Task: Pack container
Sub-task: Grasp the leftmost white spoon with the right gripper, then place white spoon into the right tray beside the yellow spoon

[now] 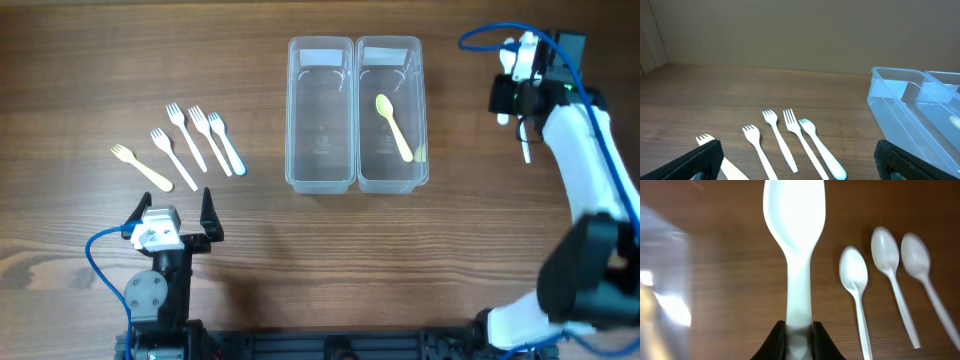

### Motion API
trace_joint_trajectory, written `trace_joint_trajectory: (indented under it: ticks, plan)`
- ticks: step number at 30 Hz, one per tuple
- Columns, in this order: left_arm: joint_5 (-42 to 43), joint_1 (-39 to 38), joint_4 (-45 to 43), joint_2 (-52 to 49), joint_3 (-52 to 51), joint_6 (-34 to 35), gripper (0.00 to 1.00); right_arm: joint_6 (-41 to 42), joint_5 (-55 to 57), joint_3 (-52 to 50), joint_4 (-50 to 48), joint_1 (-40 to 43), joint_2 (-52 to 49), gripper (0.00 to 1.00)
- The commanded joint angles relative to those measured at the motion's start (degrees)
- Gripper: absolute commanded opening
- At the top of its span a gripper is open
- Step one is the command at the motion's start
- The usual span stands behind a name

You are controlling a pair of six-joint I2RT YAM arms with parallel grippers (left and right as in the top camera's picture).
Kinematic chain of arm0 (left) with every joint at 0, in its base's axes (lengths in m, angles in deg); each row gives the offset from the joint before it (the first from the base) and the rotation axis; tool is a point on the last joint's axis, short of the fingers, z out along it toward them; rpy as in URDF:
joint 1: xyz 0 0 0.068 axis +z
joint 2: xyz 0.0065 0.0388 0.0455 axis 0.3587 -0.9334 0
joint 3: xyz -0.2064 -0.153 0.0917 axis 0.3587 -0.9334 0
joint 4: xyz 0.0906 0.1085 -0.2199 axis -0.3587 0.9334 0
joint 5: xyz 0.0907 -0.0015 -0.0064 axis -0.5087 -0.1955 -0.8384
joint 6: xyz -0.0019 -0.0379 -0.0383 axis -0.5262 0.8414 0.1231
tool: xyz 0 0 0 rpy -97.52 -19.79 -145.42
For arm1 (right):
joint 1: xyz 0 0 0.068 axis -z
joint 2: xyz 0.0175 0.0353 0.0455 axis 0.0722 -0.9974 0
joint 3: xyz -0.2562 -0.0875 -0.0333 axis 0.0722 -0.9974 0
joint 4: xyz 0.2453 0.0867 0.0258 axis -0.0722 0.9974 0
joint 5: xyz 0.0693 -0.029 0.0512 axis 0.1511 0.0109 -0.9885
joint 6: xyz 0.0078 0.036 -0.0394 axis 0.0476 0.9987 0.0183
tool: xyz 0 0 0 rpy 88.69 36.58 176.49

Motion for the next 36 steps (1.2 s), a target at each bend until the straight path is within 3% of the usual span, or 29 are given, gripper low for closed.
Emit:
trace_joint_trajectory:
  ticks: [1, 13, 24, 26, 31, 36]
  plan:
    - [0.5, -0.33, -0.17, 0.52, -0.48, -1.07, 1.0, 0.09, -4.26, 0.35, 2.21, -4.33, 5.11, 0.04]
    - [0.5, -0.33, -0.17, 0.52, -0.48, -1.07, 1.0, 4.85, -6.03, 0.15, 2.1, -21.7, 4.28, 0.04]
    - [0.5, -0.33, -0.17, 0.52, -0.48, -1.07, 1.0, 6.27, -3.76, 0.15, 0.13, -23.82, -4.66, 0.04]
    - [0.5, -0.33, -0.17, 0.52, -0.48, -1.07, 1.0, 6.25, -3.76, 0.15, -0.02, -23.82, -5.75, 0.17]
    - [0.5, -0.33, -0.17, 0.46, -0.48, -1.07, 1.0, 5.81, -3.72, 0.7, -0.09, -23.8, -3.76, 0.33]
    - [0.5, -0.33, -0.17, 0.46, -0.48, -1.07, 1.0, 5.81, -0.37, 0.81, 0.72, -23.19, 3.23, 0.38]
